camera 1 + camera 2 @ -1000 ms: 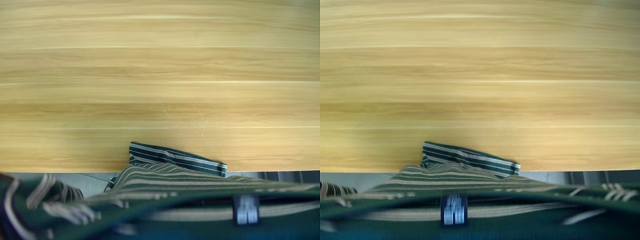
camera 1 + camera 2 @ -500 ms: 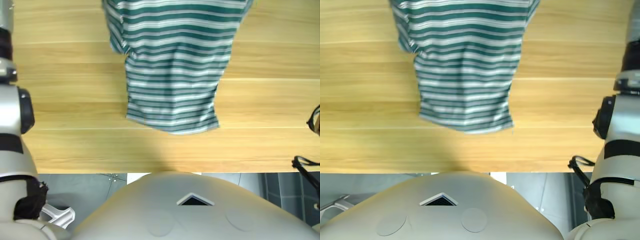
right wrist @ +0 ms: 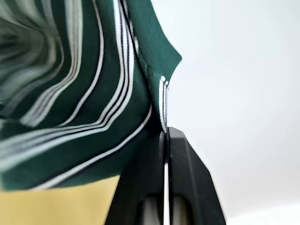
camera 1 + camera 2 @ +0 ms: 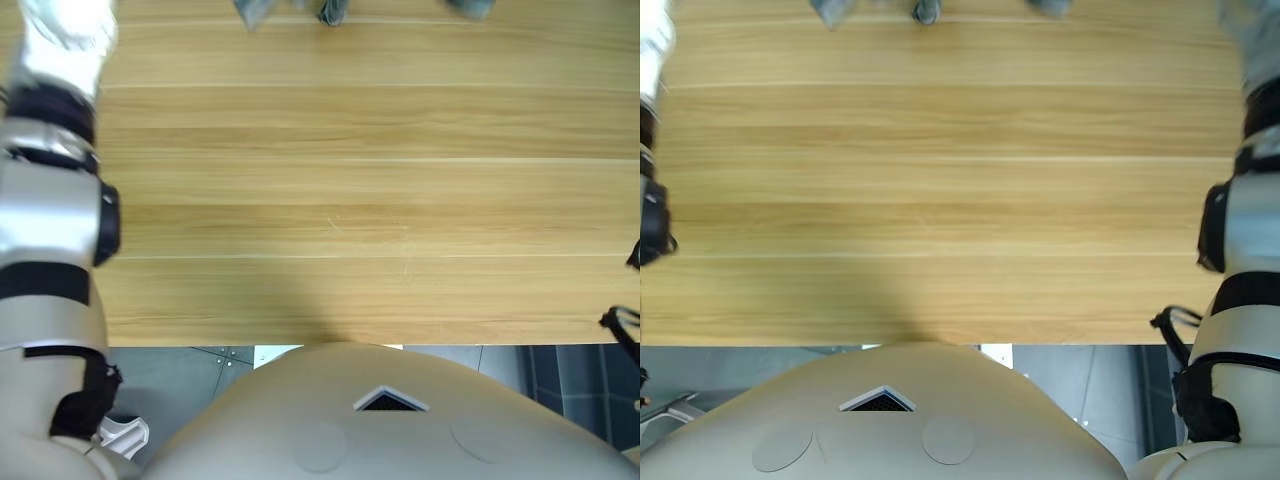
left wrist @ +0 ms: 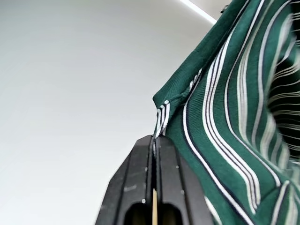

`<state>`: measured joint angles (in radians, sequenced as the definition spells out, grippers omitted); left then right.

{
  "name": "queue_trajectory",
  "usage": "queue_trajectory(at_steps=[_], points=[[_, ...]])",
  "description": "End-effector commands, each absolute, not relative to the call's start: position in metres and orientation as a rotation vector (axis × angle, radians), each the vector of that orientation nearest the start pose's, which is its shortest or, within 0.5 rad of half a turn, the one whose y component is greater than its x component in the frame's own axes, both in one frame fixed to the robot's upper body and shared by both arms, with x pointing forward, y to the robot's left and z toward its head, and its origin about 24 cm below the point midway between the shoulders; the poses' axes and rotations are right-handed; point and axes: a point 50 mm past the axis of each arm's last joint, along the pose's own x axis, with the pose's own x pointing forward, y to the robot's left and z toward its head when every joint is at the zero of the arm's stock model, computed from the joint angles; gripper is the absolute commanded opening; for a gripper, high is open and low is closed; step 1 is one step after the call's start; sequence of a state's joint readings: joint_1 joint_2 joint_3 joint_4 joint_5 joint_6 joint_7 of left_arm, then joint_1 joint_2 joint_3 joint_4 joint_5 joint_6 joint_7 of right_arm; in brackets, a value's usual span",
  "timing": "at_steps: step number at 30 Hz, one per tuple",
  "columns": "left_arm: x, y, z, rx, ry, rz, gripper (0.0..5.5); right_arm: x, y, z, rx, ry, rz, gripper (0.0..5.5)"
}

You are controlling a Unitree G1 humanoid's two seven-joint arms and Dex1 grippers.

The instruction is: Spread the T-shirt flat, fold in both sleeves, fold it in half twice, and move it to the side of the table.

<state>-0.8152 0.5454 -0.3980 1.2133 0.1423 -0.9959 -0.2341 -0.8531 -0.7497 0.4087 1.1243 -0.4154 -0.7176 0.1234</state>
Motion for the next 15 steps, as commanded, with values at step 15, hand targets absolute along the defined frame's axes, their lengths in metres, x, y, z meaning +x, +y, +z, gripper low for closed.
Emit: queue_trajectory(at_steps=[15], points=[[0.236, 0.212, -0.003, 0.935, 0.138, -1.553, 0.0, 0.229, -0.248, 0.038, -0.884, 0.342, 1.446, 0.02]])
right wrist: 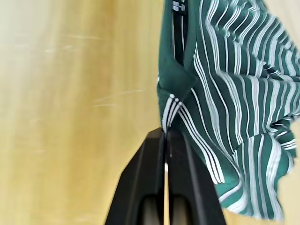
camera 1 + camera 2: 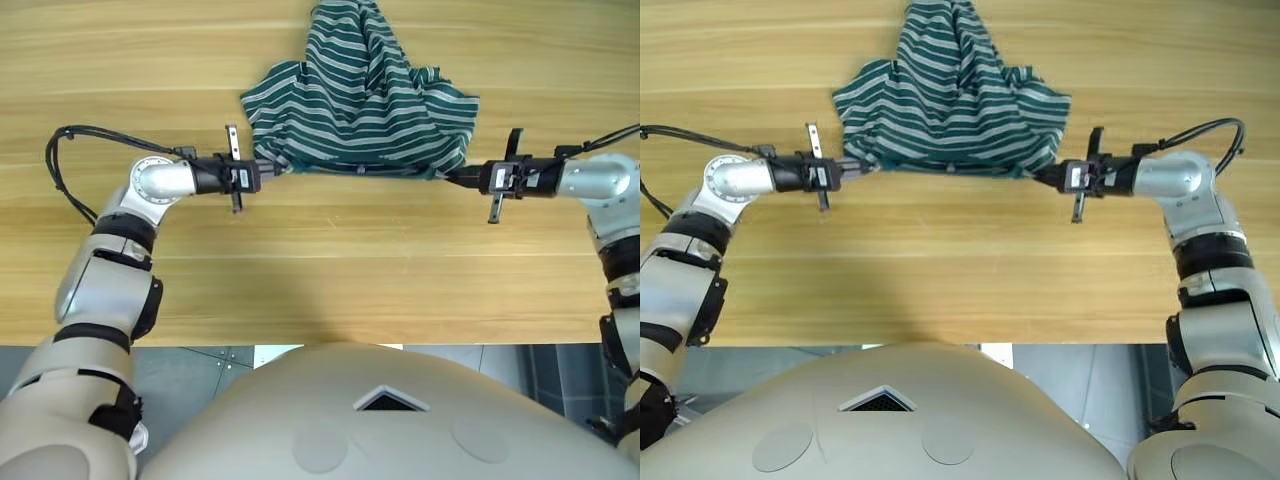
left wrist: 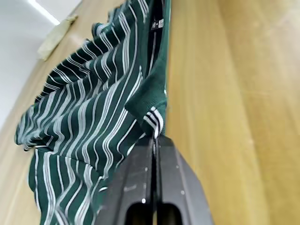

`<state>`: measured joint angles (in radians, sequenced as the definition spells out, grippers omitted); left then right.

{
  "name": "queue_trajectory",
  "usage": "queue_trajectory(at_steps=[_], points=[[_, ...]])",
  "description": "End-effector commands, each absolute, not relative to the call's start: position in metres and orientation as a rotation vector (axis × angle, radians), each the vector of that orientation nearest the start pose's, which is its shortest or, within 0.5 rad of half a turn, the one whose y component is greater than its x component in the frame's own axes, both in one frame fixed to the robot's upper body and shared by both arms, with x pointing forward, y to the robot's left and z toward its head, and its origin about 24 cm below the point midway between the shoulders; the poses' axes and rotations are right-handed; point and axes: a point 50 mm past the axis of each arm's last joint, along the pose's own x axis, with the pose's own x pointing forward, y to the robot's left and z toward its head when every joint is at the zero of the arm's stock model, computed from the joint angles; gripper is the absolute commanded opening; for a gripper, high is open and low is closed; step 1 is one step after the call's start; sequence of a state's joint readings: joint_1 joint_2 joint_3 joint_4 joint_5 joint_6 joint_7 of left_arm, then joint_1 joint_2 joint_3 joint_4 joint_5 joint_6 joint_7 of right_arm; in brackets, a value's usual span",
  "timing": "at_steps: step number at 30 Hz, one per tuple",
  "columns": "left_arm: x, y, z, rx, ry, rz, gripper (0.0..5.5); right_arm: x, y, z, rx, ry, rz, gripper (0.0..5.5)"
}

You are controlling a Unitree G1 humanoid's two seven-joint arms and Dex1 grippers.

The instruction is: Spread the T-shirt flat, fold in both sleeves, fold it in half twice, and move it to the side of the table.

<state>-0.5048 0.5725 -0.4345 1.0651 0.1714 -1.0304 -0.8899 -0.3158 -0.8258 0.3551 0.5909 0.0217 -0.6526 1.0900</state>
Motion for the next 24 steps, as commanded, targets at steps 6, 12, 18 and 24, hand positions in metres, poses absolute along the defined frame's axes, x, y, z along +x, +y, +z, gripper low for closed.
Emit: queue_trajectory(at_steps=[6, 12, 18, 24], points=[[0.18, 0.213, 0.002, 0.881, 0.207, -1.794, 0.89, 0.193, -0.237, 0.02, -0.852, 0.499, 1.636, 0.0], [0.168, 0.213, 0.021, 0.833, 0.212, -1.8, 1.69, 0.181, -0.232, 0.024, -0.787, 0.522, 1.652, 0.63], [0.204, 0.206, 0.074, 0.686, -0.045, -1.641, 2.62, 0.18, -0.231, 0.05, -0.713, 0.386, 1.641, 1.64], [0.273, 0.21, 0.105, 0.779, -0.235, -1.322, 2.56, 0.206, -0.241, 0.105, -0.662, 0.076, 1.459, 1.48]])
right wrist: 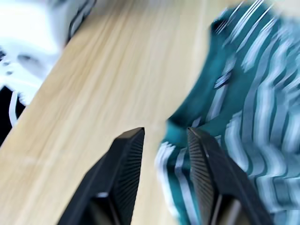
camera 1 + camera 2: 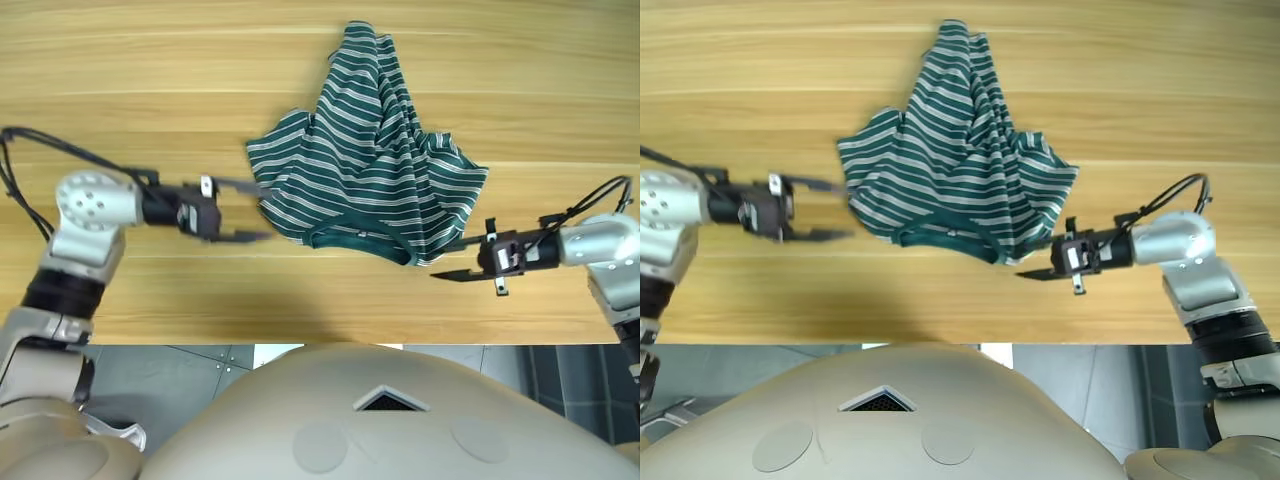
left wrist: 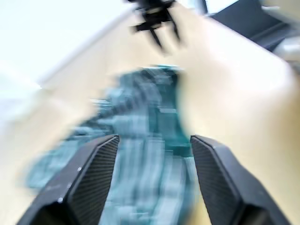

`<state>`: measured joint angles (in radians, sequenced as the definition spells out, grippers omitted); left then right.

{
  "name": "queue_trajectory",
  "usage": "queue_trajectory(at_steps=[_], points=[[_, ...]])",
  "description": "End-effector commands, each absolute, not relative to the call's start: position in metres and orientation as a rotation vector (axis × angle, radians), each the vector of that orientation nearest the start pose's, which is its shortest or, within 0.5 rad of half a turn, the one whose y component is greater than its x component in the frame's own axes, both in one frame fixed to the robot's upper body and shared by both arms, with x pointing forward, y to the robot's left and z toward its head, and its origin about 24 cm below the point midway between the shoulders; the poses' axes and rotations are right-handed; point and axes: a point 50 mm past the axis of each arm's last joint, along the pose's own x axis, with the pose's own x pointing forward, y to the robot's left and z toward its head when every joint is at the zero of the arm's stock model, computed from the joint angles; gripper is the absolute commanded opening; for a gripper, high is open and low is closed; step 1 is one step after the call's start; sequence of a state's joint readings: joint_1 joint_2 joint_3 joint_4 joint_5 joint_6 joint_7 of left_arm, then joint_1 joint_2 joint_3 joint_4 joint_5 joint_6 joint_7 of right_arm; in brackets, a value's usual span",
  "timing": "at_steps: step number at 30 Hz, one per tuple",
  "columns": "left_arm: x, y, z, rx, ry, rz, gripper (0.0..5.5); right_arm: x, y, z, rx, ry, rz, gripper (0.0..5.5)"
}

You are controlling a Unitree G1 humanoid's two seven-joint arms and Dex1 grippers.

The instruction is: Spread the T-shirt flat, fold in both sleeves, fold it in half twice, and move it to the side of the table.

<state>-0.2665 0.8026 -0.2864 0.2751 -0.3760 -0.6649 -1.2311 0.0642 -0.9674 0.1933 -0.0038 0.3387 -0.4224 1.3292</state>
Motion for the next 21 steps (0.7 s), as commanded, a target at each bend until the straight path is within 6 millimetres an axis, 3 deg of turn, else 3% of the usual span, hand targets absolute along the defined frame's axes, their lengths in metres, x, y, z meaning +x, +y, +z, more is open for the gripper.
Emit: queue_trajectory(at_steps=[1, 4, 9, 15, 21], points=[[0.282, 0.209, 0.106, 0.796, -0.237, -1.292, 2.44, 0.214, -0.244, 0.11, -0.66, 0.048, 1.404, 1.37], [0.302, 0.209, 0.097, 0.867, -0.18, -1.236, 1.98, 0.239, -0.251, 0.11, -0.742, 0.039, 1.23, 0.85], [0.311, 0.213, 0.067, 1.021, 0.0, -1.224, 1.09, 0.253, -0.252, 0.095, -0.865, 0.112, 1.168, 0.0], [0.313, 0.213, 0.05, 1.109, 0.088, -1.236, 0.07, 0.256, -0.26, 0.082, -0.938, 0.188, 1.146, 0.0], [0.322, 0.21, 0.046, 1.207, 0.124, -1.177, 0.02, 0.256, -0.258, 0.065, -0.966, 0.248, 1.175, 0.0]])
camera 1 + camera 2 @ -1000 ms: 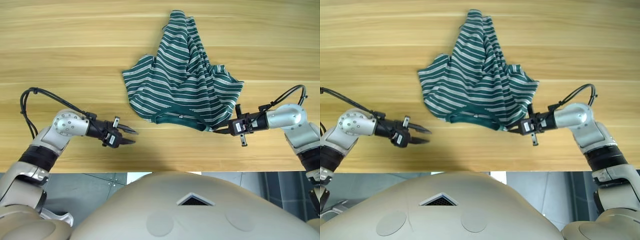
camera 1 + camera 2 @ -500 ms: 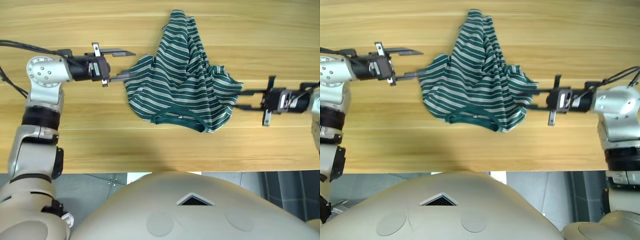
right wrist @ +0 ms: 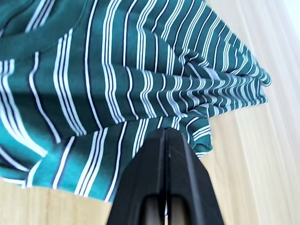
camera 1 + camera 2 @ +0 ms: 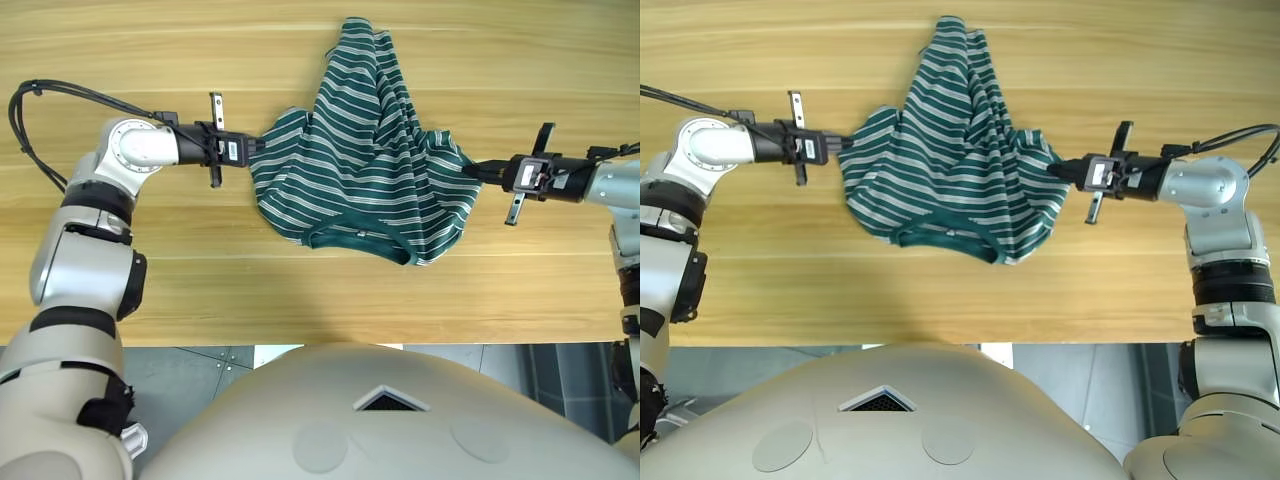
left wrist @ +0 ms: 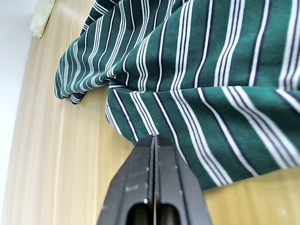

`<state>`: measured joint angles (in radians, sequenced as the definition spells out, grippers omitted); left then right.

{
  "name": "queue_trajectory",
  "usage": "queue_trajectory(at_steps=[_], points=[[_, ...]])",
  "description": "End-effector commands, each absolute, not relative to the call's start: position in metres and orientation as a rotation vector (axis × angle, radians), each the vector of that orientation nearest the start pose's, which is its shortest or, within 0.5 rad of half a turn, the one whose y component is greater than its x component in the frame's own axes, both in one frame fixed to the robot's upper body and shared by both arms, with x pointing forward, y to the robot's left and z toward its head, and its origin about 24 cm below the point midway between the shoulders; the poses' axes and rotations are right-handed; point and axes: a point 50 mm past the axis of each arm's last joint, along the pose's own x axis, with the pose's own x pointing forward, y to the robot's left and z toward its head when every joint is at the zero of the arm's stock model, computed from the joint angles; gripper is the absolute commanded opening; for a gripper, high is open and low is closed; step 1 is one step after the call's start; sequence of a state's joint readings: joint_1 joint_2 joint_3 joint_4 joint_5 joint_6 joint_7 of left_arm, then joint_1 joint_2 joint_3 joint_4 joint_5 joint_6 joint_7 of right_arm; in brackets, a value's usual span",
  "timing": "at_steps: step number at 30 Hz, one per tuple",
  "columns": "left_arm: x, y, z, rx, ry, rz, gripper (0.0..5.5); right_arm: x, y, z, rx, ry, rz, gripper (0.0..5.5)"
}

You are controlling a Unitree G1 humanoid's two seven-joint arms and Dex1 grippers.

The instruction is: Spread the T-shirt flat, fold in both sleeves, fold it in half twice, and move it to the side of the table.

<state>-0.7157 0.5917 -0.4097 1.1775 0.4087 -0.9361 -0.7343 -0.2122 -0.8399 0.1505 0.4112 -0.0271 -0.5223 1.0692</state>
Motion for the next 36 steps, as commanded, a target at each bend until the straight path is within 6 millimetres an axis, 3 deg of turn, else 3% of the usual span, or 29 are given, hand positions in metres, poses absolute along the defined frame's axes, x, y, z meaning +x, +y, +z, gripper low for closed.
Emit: queue_trajectory(at_steps=[1, 6, 10, 15, 19, 24, 33, 36], points=[[0.323, 0.21, 0.045, 1.222, 0.129, -1.169, 0.02, 0.257, -0.257, 0.062, -0.977, 0.264, 1.176, 0.0], [0.325, 0.209, 0.033, 1.303, 0.205, -1.162, 0.02, 0.262, -0.256, 0.039, -1.043, 0.358, 1.173, 0.0], [0.308, 0.213, 0.005, 1.403, 0.323, -1.256, 0.02, 0.263, -0.255, 0.027, -1.07, 0.398, 1.175, 0.0], [0.276, 0.217, -0.024, 1.429, 0.351, -1.431, 0.02, 0.261, -0.274, 0.018, -1.119, 0.498, 1.106, 0.0], [0.265, 0.225, -0.023, 1.395, 0.338, -1.5, 0.02, 0.257, -0.282, 0.018, -1.11, 0.517, 1.093, 0.0], [0.253, 0.253, -0.018, 1.4, 0.406, -1.502, 0.02, 0.243, -0.296, 0.016, -1.064, 0.547, 1.061, 0.0], [0.212, 0.32, -0.009, 1.357, 0.66, -1.458, 0.02, 0.211, -0.316, 0.019, -0.967, 0.531, 0.983, 0.0], [0.195, 0.32, -0.009, 1.256, 0.643, -1.509, 0.02, 0.201, -0.313, 0.022, -0.927, 0.498, 1.003, 0.0]])
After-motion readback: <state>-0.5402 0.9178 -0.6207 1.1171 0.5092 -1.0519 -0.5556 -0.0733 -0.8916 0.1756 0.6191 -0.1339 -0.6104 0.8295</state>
